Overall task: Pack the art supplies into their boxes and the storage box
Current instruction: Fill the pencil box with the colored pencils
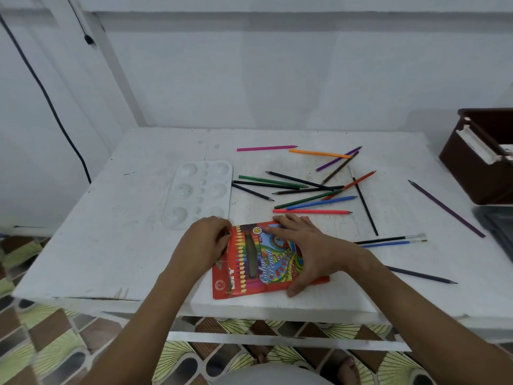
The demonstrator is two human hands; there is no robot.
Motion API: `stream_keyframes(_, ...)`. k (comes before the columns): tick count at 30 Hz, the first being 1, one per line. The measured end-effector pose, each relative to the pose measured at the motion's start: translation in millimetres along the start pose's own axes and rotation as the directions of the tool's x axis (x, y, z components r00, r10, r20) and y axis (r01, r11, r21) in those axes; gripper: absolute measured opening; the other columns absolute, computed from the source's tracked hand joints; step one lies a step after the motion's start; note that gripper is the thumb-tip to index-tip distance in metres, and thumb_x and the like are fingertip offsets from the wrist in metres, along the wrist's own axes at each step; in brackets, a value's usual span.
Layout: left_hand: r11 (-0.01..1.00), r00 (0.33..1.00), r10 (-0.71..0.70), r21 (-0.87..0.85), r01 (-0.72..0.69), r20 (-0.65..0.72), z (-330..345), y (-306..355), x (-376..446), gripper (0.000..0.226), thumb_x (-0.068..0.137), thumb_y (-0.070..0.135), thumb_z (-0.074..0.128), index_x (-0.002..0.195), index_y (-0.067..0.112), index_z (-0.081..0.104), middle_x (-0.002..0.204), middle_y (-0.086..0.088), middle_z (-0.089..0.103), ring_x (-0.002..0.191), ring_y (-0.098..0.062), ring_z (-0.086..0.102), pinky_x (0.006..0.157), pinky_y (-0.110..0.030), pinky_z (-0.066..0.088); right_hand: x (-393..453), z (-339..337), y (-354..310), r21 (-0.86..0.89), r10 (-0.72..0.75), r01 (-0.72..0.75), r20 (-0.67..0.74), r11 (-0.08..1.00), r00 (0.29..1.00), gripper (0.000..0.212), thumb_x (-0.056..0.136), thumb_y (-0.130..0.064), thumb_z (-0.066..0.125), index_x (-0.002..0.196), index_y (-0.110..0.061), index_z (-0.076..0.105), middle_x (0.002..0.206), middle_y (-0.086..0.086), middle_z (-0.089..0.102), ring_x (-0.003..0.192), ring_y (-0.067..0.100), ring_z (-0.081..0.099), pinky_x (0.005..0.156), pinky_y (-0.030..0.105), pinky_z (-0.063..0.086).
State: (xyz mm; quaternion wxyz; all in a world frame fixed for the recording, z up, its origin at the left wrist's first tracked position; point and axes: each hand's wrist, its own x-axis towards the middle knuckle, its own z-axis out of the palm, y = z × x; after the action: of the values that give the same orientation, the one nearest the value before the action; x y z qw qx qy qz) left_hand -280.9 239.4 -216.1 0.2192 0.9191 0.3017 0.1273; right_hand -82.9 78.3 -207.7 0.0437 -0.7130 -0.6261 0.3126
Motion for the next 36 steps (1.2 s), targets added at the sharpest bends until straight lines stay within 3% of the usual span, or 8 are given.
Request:
stream_keyframes(3, 1.0, 1.0, -0.011, -0.013, 0.01, -0.017, -1, -3, -1, 0.017, 0.089, 0.027, 0.065, 0.098, 0.013, 0.068, 0.091, 0.002, 0.07, 0.078, -0.008, 0.057, 0.066, -0.012, 0.036, 0, 2, 1, -0.005, -0.008, 0.008, -0.016, 1.0, 1.0, 0.119, 0.057, -0.06, 0.08, 0.144, -0.051, -0.001, 0.155, -0.015, -0.019, 0.14, 0.009, -0.025, 0.108, 0.036, -0.014)
stream_keyframes(8, 1.0, 0.999, -0.01, -0.021, 0.009, -0.036, -4, -7, -1, 0.016, 0.087, 0.026, 0.068, 0.094, 0.011, 0.07, 0.086, 0.0, 0.071, 0.079, -0.015, 0.063, 0.07, -0.025, 0.046, 0, 2, 0, -0.017, -0.005, 0.005, -0.02, 1.0, 1.0, 0.12, 0.057, -0.061, 0.08, 0.146, -0.048, -0.001, 0.155, -0.014, -0.021, 0.14, 0.01, -0.026, 0.106, 0.034, -0.017)
stream_keyframes(15, 0.993, 0.995, -0.065, -0.102, 0.056, -0.081, 3, -10, -2, 0.014, 0.084, 0.027, 0.071, 0.091, 0.015, 0.071, 0.084, 0.007, 0.07, 0.073, -0.004, 0.059, 0.066, -0.009, 0.038, -1, 2, -1, 0.001, 0.002, -0.002, -0.037, 1.0, 0.999, 0.118, 0.059, -0.059, 0.08, 0.146, -0.046, 0.003, 0.156, -0.012, -0.015, 0.142, 0.012, -0.021, 0.108, 0.035, -0.012)
stream_keyframes(19, 0.992, 0.996, -0.07, -0.107, 0.064, -0.053, -1, -6, -3, 0.013, 0.086, 0.022, 0.069, 0.096, 0.015, 0.07, 0.089, 0.008, 0.066, 0.076, -0.004, 0.058, 0.07, -0.016, 0.045, -1, 3, 0, 0.022, -0.002, 0.003, -0.054, 1.0, 0.999, 0.117, 0.058, -0.059, 0.08, 0.145, -0.048, 0.003, 0.156, -0.014, -0.012, 0.143, 0.013, -0.018, 0.113, 0.04, -0.007)
stream_keyframes(24, 1.0, 0.997, -0.017, -0.026, 0.015, -0.078, -15, 1, 23, 0.023, 0.089, 0.014, 0.06, 0.111, 0.013, 0.067, 0.101, 0.0, 0.062, 0.077, -0.006, 0.051, 0.069, -0.015, 0.037, -4, 2, 2, 0.027, 0.009, -0.008, -0.049, 1.0, 0.999, 0.117, 0.059, -0.058, 0.08, 0.145, -0.049, 0.003, 0.156, -0.014, -0.013, 0.143, 0.014, -0.018, 0.114, 0.042, -0.005)
stream_keyframes(30, 0.944, 0.951, 0.2, 0.214, -0.252, 0.237, -10, 21, 113, 0.043, 0.09, 0.016, 0.057, 0.132, 0.021, 0.054, 0.13, -0.002, 0.054, 0.115, -0.023, 0.052, 0.094, -0.037, 0.044, -6, -3, 8, -0.001, 0.043, -0.043, -0.026, 0.999, 0.999, 0.118, 0.057, -0.061, 0.08, 0.142, -0.054, -0.002, 0.154, -0.017, -0.018, 0.142, 0.014, -0.021, 0.115, 0.046, -0.002)
stream_keyframes(33, 0.866, 0.895, 0.197, 0.357, -0.35, 0.4, 2, 35, 140, 0.05, 0.089, 0.014, 0.057, 0.136, 0.025, 0.049, 0.134, 0.0, 0.052, 0.119, -0.023, 0.051, 0.095, -0.041, 0.044, -4, -2, 12, -0.005, 0.039, -0.039, -0.026, 0.999, 0.999, 0.118, 0.056, -0.063, 0.079, 0.141, -0.056, -0.002, 0.153, -0.019, -0.019, 0.142, 0.015, -0.023, 0.115, 0.047, -0.003)
stream_keyframes(36, 0.839, 0.888, 0.181, 0.405, -0.363, 0.422, 12, 39, 149, 0.049, 0.09, 0.014, 0.056, 0.137, 0.026, 0.048, 0.131, -0.001, 0.053, 0.117, -0.023, 0.052, 0.094, -0.039, 0.044, -4, 0, 14, 0.002, 0.031, -0.031, -0.034, 1.0, 0.999, 0.118, 0.057, -0.062, 0.08, 0.142, -0.054, -0.001, 0.153, -0.02, -0.02, 0.141, 0.013, -0.023, 0.114, 0.045, -0.004)
